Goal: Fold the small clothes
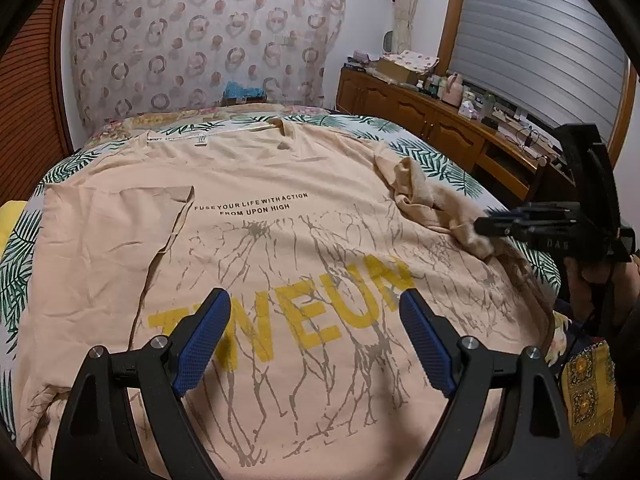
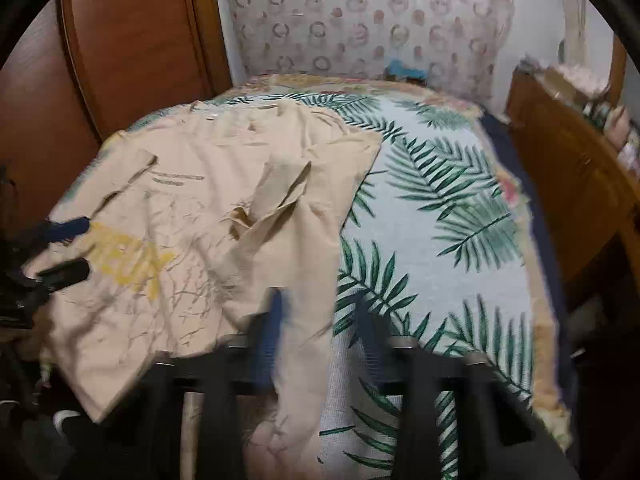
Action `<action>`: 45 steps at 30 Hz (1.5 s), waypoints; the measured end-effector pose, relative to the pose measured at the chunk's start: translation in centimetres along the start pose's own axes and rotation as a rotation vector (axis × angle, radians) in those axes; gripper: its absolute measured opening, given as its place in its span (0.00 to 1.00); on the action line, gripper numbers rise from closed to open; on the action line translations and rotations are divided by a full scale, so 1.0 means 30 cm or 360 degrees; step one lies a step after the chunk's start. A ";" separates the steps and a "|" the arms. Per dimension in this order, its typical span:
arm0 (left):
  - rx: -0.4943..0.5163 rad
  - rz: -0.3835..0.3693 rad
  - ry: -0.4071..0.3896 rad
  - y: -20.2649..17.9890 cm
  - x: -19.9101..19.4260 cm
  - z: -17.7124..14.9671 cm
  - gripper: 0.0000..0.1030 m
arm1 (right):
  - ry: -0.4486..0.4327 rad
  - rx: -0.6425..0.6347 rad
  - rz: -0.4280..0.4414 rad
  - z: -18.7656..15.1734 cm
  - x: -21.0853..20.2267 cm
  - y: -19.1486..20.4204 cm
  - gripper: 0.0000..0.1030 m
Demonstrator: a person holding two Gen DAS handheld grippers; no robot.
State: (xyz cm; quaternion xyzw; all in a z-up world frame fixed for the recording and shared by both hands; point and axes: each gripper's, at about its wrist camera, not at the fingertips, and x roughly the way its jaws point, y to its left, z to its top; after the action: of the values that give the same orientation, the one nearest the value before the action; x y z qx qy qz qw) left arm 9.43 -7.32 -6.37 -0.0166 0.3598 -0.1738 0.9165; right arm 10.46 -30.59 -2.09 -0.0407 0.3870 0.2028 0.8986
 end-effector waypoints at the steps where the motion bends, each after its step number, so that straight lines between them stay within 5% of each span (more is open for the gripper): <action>1: 0.0003 0.0000 0.0002 -0.003 0.004 0.002 0.85 | -0.0005 0.0014 0.0044 -0.005 0.001 -0.010 0.03; 8: 0.0088 -0.0034 0.0009 -0.046 0.026 0.068 0.85 | -0.0089 0.0267 -0.0174 -0.081 -0.071 -0.121 0.03; 11: 0.0153 -0.0091 0.0019 -0.090 0.042 0.125 0.85 | -0.0060 0.0246 -0.0295 -0.087 -0.060 -0.125 0.18; 13: 0.0197 -0.0164 0.0029 -0.128 0.058 0.175 0.81 | -0.0097 0.0258 -0.0277 -0.087 -0.074 -0.133 0.33; 21: 0.0335 -0.0372 0.0169 -0.274 0.212 0.309 0.46 | -0.0212 0.0309 -0.0220 -0.162 -0.161 -0.148 0.33; 29: 0.0425 -0.0345 0.0356 -0.387 0.408 0.336 0.41 | -0.0199 0.0309 -0.0062 -0.211 -0.139 -0.135 0.33; 31: 0.0457 -0.0300 0.0362 -0.393 0.431 0.342 0.25 | -0.0182 0.0275 -0.0064 -0.214 -0.124 -0.119 0.33; 33: 0.0462 -0.0276 0.0358 -0.381 0.441 0.355 0.06 | -0.0151 0.0242 -0.0089 -0.220 -0.102 -0.112 0.33; 41: 0.0238 -0.0234 0.0106 -0.157 0.253 0.493 0.05 | -0.0166 0.0217 -0.0071 -0.230 -0.107 -0.121 0.33; 44: 0.0227 -0.0149 0.0099 -0.072 0.212 0.509 0.05 | -0.0157 0.0213 -0.0078 -0.227 -0.104 -0.124 0.33; 45: 0.0225 -0.0148 0.0116 -0.054 0.215 0.508 0.12 | -0.0154 0.0214 -0.0078 -0.225 -0.104 -0.122 0.33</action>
State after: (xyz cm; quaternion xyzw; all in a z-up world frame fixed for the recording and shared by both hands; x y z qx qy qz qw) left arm 23.45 -12.41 0.93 0.0380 0.3787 -0.2417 0.8926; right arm 5.39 -36.51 -4.89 0.0200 0.3547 0.1560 0.9217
